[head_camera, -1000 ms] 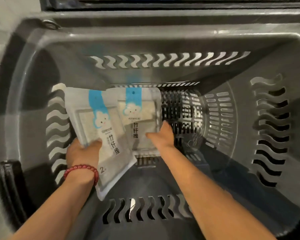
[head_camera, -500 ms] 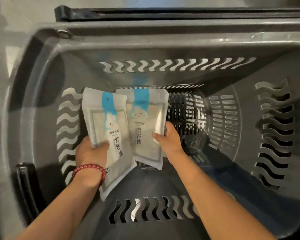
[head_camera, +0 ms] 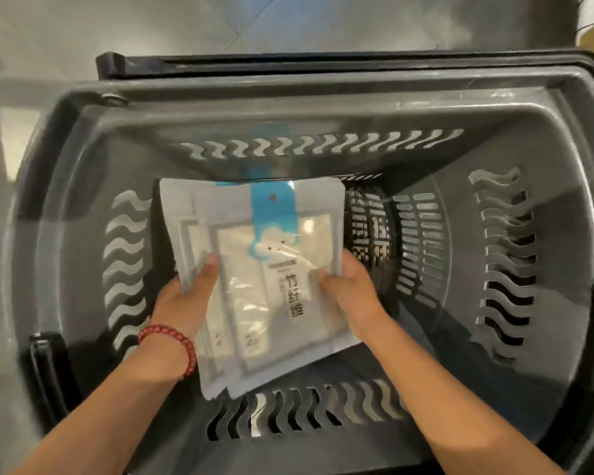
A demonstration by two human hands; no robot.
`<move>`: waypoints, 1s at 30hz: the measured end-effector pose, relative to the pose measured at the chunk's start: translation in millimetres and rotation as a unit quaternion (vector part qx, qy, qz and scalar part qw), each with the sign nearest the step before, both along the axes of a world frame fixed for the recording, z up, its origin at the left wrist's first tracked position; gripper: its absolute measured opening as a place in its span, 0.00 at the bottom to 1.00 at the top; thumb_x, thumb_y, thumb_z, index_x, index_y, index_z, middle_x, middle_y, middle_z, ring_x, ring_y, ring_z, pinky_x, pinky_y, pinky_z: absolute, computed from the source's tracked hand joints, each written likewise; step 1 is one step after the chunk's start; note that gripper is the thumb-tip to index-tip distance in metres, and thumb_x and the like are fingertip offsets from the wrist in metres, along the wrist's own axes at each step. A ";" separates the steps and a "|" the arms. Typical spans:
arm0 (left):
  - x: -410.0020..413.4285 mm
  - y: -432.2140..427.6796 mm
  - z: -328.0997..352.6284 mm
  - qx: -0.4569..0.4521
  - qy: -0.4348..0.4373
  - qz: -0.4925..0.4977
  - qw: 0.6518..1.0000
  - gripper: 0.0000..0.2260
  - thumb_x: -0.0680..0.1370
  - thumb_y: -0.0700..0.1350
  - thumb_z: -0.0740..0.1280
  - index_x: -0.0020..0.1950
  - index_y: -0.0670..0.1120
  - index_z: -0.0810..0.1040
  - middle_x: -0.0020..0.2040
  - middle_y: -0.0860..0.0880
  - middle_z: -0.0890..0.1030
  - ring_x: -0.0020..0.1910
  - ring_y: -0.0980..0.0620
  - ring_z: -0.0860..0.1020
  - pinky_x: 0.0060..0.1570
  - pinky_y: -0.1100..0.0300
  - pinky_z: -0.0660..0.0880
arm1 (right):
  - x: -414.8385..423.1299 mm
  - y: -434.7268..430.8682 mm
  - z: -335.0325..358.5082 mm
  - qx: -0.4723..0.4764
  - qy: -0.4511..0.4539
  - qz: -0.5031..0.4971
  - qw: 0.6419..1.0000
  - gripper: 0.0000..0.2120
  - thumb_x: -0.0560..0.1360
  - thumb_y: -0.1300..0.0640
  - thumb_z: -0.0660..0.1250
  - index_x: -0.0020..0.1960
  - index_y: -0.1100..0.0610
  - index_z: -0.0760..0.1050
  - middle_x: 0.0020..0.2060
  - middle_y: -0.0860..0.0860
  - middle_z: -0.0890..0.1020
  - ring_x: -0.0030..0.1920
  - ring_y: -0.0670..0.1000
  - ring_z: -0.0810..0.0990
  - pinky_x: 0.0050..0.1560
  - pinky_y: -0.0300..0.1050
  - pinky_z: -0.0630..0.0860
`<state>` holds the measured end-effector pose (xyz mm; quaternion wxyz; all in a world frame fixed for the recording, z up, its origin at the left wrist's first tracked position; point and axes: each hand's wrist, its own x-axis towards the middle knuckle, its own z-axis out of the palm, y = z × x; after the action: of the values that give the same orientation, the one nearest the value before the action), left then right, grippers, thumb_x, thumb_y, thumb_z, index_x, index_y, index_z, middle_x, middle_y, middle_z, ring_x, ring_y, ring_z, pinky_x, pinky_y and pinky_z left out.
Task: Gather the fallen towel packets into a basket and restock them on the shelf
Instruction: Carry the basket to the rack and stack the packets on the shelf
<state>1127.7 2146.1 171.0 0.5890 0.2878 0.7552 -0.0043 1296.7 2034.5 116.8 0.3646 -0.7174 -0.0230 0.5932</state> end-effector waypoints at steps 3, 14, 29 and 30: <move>1.8 -0.1 -3.4 0.018 -0.021 -0.012 1.000 0.05 0.70 0.51 0.72 0.43 0.53 0.78 0.32 0.55 0.83 0.33 0.57 0.82 0.30 0.62 0.72 | -27.3 15.3 -13.9 0.003 0.018 0.061 0.998 0.13 0.77 0.64 0.61 0.58 0.52 0.73 0.54 0.50 0.80 0.55 0.48 0.78 0.58 0.47 0.76; -13.9 -3.3 -36.9 0.153 0.115 -0.016 0.981 0.12 0.74 0.42 0.70 0.57 0.46 0.77 0.48 0.50 0.78 0.47 0.50 0.76 0.48 0.59 0.70 | -29.0 17.8 -91.9 -0.178 -0.036 0.126 0.975 0.26 0.71 0.60 0.72 0.66 0.58 0.68 0.61 0.54 0.77 0.58 0.52 0.75 0.57 0.42 0.72; -19.9 -11.8 -8.2 0.104 0.057 -0.017 0.993 0.10 0.75 0.40 0.69 0.54 0.51 0.76 0.46 0.53 0.77 0.41 0.54 0.75 0.34 0.63 0.70 | -40.5 -1.1 -40.3 -0.159 -0.066 0.061 0.983 0.13 0.74 0.59 0.69 0.58 0.60 0.78 0.53 0.55 0.82 0.54 0.55 0.79 0.50 0.42 0.74; -17.9 -9.8 2.7 0.095 0.050 -0.015 0.994 0.10 0.75 0.40 0.69 0.53 0.51 0.76 0.45 0.52 0.77 0.39 0.54 0.75 0.33 0.63 0.70 | -37.8 -5.2 -27.5 -0.161 -0.066 0.044 0.984 0.13 0.74 0.60 0.69 0.57 0.60 0.78 0.53 0.55 0.82 0.53 0.54 0.79 0.48 0.41 0.73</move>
<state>1109.8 2136.3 173.6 0.5204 0.3531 0.7762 0.0445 1258.8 2029.3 89.4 0.2154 -0.8025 0.0174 0.5562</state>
